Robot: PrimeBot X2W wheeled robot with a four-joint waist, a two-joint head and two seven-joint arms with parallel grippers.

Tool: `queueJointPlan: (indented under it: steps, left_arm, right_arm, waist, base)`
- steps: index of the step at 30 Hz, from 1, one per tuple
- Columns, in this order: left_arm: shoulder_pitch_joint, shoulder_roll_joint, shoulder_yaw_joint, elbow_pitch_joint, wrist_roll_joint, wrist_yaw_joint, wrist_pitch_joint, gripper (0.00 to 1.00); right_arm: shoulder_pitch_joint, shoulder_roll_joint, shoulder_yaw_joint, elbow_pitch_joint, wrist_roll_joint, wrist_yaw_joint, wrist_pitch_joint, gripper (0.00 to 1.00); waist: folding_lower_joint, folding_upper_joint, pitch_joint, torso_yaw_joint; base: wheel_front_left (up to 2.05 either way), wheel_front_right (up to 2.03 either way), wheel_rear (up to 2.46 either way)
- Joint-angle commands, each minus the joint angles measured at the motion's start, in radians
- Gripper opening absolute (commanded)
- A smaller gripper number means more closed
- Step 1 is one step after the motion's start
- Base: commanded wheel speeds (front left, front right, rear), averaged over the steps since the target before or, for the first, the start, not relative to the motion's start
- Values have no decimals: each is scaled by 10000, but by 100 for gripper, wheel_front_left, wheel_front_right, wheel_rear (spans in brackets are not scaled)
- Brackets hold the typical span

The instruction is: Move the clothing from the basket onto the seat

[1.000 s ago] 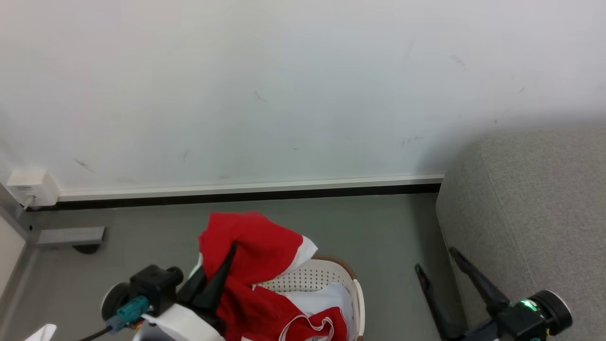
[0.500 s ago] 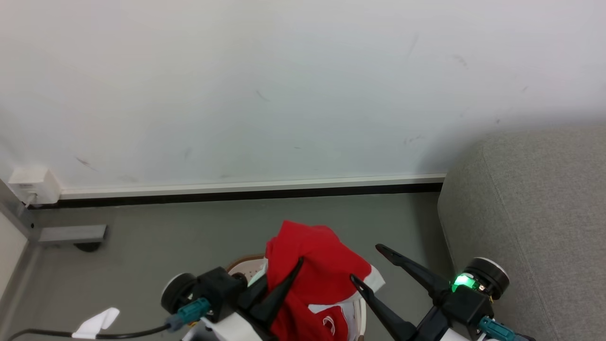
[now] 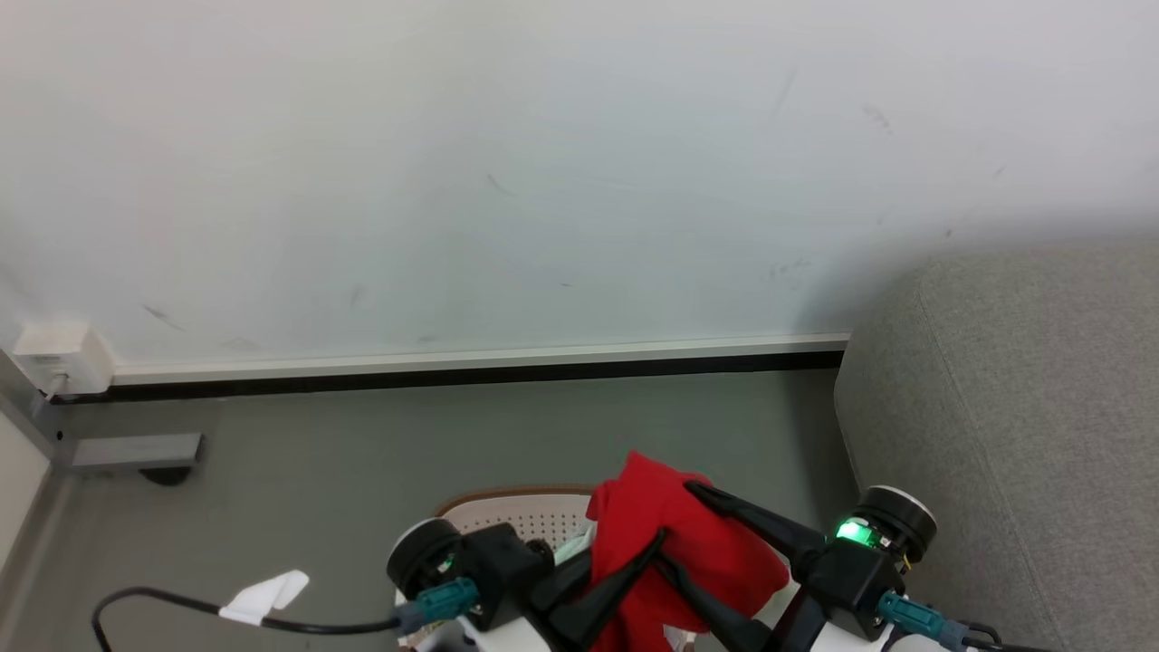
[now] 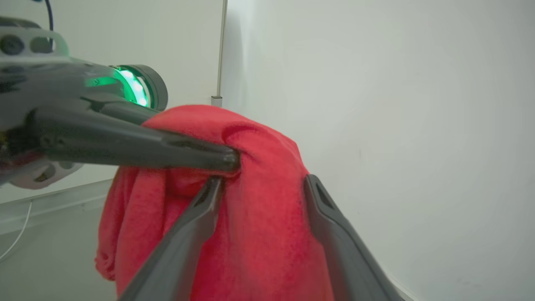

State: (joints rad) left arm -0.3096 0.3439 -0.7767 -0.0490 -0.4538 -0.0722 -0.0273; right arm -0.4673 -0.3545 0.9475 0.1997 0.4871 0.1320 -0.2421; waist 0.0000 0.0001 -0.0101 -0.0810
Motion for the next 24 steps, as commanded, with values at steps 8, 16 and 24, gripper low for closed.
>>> queueJointPlan:
  steps: [8,16,24]
  left_arm:
    - [-187,-28,-369,-36,-407,-335,-99,0]
    - [-166,-71,-340,155,-292,-241,-468,100]
    - [59,-206,-207,608,-205,85,-1030,100]
  right_arm:
    - [-312,-200,611,383,878,-25,-16,0]
    - [-378,-550,594,400,1651,-31,-123,0]
    - [75,-892,-299,380,1698,-28,-225,0]
  waist:
    - [0,-1,-96,-13]
    - [0,-1,-116,-119]
    - [0,-1,-93,-674]
  base:
    - [0,0,0]
    - [0,0,0]
    - [0,0,0]
